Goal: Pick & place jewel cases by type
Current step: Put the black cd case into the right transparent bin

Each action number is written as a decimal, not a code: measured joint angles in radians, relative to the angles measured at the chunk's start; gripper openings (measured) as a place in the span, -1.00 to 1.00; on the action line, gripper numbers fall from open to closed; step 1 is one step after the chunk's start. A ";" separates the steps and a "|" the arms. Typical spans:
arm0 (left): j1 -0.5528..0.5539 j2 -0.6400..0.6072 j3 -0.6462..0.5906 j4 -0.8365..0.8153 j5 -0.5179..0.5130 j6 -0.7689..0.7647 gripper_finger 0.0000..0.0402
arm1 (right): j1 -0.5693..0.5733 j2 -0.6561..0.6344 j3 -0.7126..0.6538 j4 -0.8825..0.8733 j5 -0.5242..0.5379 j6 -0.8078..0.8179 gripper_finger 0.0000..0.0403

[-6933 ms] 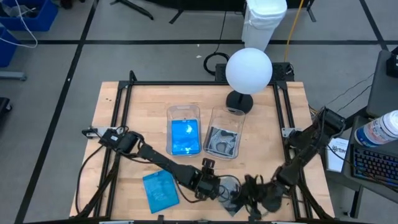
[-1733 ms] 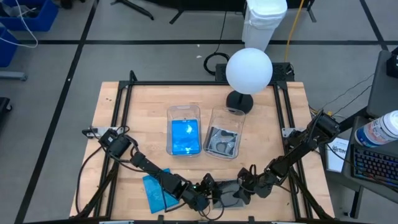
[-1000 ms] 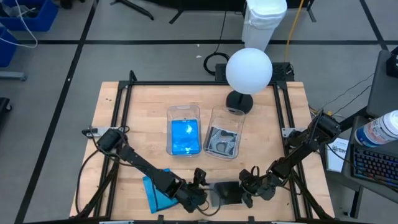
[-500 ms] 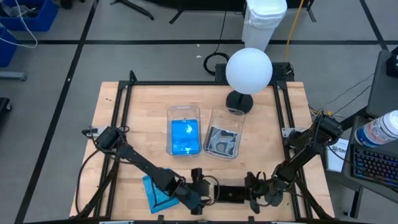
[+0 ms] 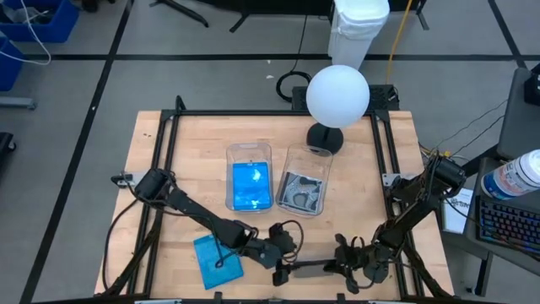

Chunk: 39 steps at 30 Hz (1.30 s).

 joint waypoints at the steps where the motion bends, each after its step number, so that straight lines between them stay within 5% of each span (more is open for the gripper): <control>1: 0.004 0.002 -0.001 -0.004 0.024 0.000 0.59 | 0.000 0.000 0.000 0.000 0.001 -0.012 -0.90; 16: 0.013 0.037 0.000 0.021 0.054 0.055 0.57 | -0.010 0.000 0.000 0.000 0.050 -0.102 -0.90; 25: 0.011 0.037 0.000 0.042 0.059 0.081 0.16 | -0.010 0.000 0.000 0.000 0.047 -0.109 -0.88; 39: 0.011 0.037 0.000 0.038 0.060 0.088 -0.26 | -0.010 0.000 0.000 -0.016 0.081 -0.169 -0.06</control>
